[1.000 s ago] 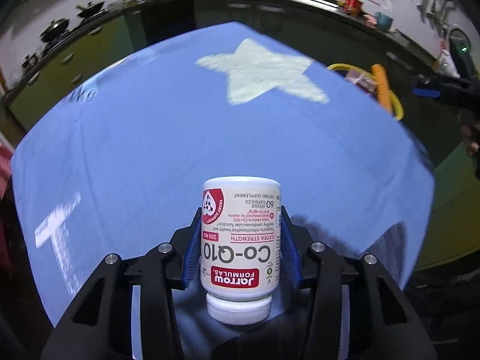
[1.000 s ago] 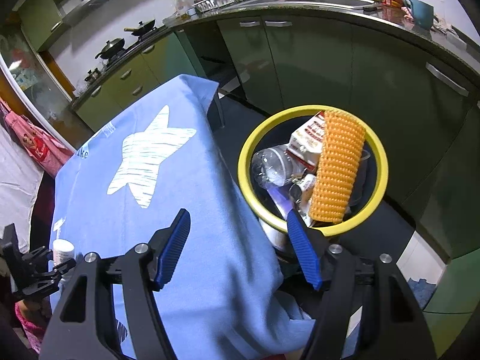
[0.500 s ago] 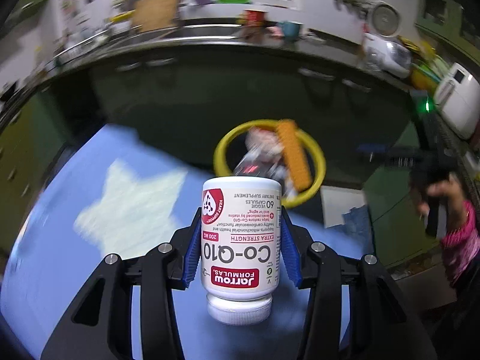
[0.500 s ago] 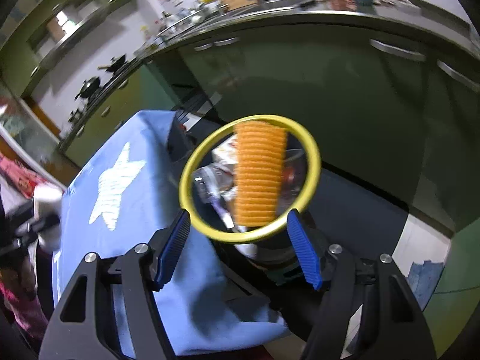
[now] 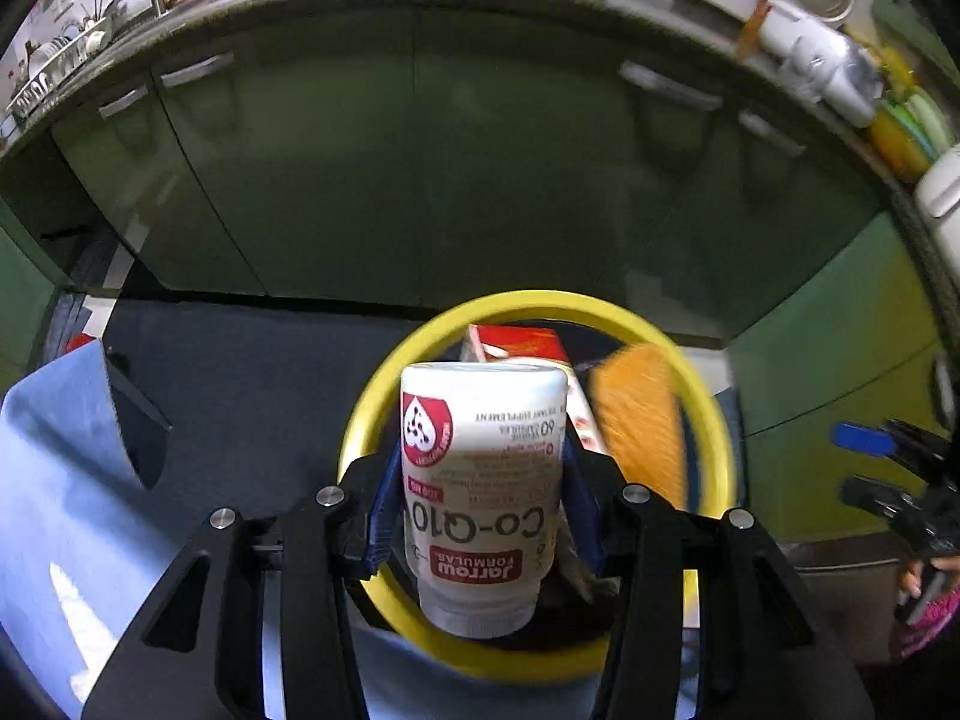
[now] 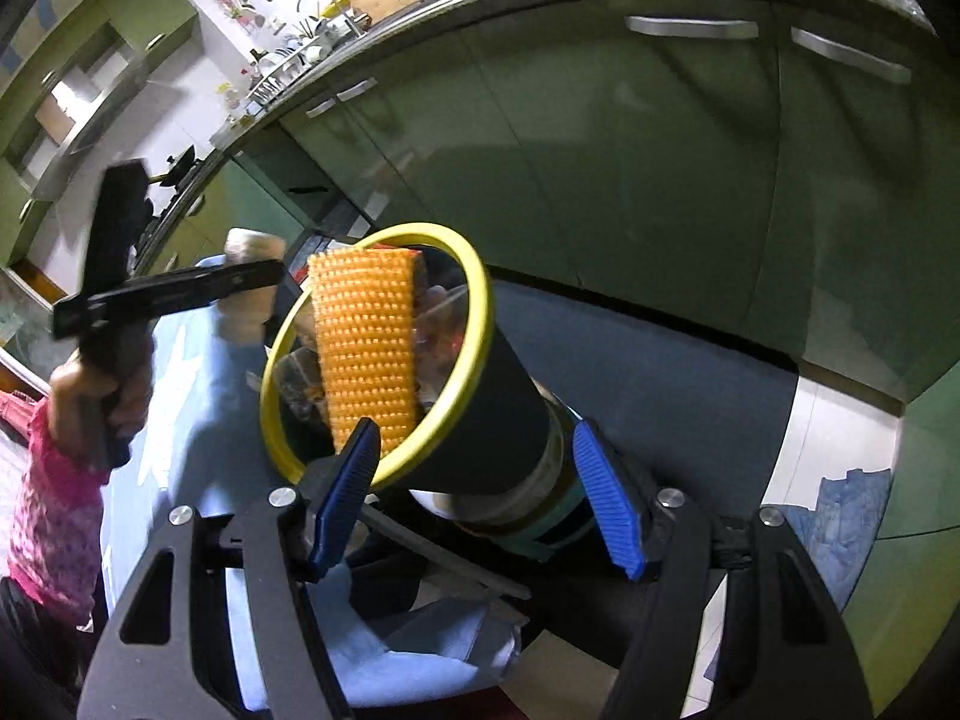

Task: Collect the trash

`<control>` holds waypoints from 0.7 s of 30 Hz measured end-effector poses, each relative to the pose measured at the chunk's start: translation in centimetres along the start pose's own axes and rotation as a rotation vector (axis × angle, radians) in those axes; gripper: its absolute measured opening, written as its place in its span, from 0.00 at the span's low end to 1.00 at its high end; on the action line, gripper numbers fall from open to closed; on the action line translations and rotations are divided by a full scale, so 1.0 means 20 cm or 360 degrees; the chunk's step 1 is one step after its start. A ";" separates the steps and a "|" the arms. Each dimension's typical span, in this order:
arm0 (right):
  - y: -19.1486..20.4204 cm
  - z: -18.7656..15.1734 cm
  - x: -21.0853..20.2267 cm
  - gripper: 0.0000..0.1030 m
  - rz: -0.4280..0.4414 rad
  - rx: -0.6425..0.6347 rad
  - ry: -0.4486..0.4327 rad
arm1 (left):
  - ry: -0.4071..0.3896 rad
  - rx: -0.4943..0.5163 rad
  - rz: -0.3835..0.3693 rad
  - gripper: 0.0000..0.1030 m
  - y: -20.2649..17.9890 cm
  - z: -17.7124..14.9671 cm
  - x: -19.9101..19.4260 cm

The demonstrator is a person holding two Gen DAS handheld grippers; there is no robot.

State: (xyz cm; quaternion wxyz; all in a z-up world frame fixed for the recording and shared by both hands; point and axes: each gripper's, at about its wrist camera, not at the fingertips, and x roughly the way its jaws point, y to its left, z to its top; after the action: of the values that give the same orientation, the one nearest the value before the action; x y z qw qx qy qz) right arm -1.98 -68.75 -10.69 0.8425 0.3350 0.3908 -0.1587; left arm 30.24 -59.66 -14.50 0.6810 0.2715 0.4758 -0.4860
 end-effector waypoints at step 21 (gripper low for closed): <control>0.27 -0.12 -0.10 0.67 0.0081 -0.0210 -0.0016 | -0.0208 -0.0060 0.0088 0.88 -0.09 -0.39 -0.41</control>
State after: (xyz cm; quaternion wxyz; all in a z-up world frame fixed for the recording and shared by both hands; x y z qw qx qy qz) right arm -1.70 -63.13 -7.99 0.8685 0.2877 0.3875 -0.1128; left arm 24.99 -50.59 -9.99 0.7288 0.2394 0.4317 -0.4746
